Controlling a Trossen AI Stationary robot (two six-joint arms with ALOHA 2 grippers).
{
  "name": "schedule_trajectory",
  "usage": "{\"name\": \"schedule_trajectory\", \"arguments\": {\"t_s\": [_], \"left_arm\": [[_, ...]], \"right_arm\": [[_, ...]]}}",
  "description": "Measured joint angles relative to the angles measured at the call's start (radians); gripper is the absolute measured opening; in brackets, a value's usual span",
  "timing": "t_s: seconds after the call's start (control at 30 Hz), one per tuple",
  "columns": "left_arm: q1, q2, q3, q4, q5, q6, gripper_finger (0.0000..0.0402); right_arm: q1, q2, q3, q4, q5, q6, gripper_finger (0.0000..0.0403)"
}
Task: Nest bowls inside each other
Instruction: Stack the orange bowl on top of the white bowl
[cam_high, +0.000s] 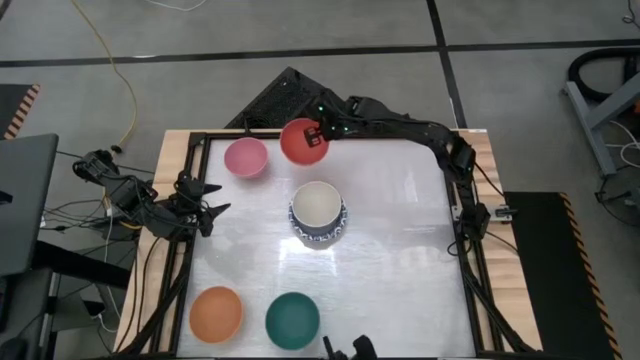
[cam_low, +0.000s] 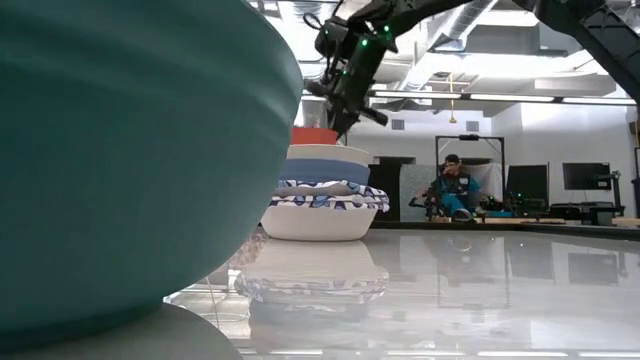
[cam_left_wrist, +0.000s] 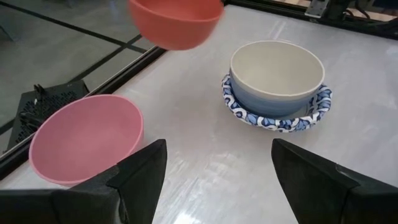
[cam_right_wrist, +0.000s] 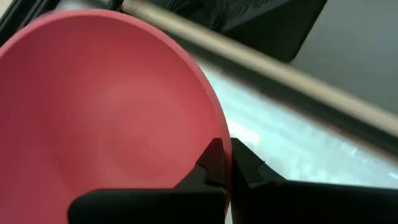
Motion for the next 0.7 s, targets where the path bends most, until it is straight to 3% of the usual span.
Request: {"name": "schedule_trajectory", "arguments": {"t_s": [0.17,0.4,0.7], "left_arm": [[0.000,0.000,0.000,0.000,-0.007,0.000,0.0279],[0.000,0.000,0.000,0.000,-0.008,0.000,0.0279],[0.000,0.000,0.000,0.000,-0.014,0.000,0.0279]], "right_arm": [[0.041,-0.001,0.043,-0.162,-0.110,-0.049,0.0008],[0.127,0.000,0.098,-0.309,-0.174,-0.096,0.0009],[0.213,-0.001,0.110,-0.367,-0.163,-0.107,0.0009]]}}
